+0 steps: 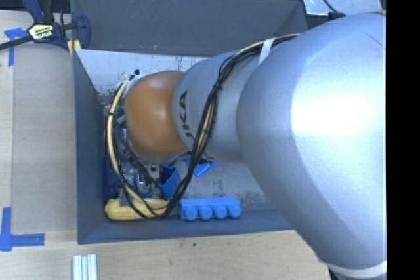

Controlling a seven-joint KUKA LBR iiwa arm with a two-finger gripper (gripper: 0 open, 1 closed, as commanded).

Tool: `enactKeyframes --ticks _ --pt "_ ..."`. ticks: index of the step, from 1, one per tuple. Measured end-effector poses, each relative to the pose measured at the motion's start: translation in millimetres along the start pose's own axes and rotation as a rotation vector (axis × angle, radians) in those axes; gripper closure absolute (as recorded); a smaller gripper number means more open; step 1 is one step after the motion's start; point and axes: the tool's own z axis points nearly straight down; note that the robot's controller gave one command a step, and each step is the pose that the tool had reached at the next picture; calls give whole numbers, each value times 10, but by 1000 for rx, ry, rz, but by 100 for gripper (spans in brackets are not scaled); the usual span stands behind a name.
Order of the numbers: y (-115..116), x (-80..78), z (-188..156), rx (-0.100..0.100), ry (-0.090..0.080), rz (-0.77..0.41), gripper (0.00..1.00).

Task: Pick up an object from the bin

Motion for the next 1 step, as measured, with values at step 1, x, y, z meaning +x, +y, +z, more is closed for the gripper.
enactKeyframes --ticks 1 --pt "-3 -627 -316 8 7 279 0"
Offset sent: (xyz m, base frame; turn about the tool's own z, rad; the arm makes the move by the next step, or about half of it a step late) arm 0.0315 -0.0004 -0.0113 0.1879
